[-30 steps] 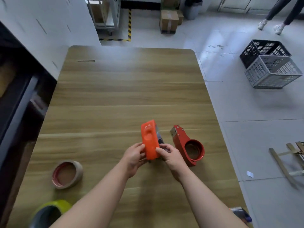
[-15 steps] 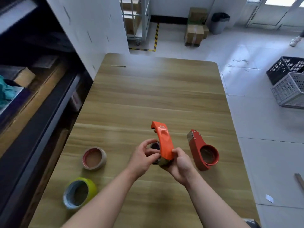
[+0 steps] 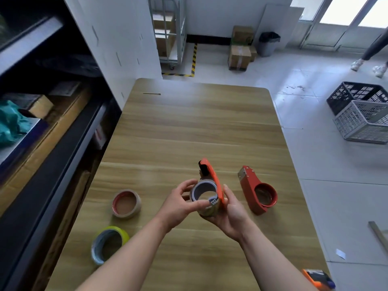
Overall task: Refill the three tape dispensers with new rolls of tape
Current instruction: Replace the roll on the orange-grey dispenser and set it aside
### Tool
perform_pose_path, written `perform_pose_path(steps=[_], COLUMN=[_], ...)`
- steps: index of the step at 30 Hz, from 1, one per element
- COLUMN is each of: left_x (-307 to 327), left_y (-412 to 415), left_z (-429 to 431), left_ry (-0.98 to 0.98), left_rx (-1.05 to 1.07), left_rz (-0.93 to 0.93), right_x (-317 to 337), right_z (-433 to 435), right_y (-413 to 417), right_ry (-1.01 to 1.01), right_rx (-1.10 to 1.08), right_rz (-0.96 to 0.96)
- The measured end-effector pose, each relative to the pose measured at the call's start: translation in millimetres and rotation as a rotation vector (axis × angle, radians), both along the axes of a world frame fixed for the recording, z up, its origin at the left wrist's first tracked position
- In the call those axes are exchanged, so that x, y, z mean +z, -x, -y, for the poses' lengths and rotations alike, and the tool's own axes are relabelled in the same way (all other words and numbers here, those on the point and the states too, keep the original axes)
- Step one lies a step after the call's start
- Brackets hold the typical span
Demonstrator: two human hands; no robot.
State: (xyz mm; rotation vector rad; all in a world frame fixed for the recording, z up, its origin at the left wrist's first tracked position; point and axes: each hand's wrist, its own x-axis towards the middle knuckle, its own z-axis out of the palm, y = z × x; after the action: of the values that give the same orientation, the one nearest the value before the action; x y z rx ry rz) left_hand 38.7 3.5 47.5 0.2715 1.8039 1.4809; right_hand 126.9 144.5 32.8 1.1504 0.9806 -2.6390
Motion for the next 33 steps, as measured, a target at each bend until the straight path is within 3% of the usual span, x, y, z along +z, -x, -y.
perform_pose_path(steps=[10,18,27,33], left_x=[2.8,-5.8,-1.6,-0.8], left_y=[-1.6,-0.6,-0.3,11.2], left_z=[11.5,17.3,14.0,22.1], left_ry=[0.098,0.137,0.148,0.118], left_rx=[-0.053,-0.107,-0.198,-0.286], left_rz=[-0.136,-0.161,-0.277,-0.176], right_x=[11.7,15.2,22.6,30.9], right_z=[15.7,24.5,22.7,11.3], right_y=[-2.7,-5.5,-6.1,-9.2], right_ry=[-0.212,-0.173,-0.346,-0.237], right_rx=[0.074,0.03,0.139,0.066], right_rz=[0.06,0.039,0.086,0.076])
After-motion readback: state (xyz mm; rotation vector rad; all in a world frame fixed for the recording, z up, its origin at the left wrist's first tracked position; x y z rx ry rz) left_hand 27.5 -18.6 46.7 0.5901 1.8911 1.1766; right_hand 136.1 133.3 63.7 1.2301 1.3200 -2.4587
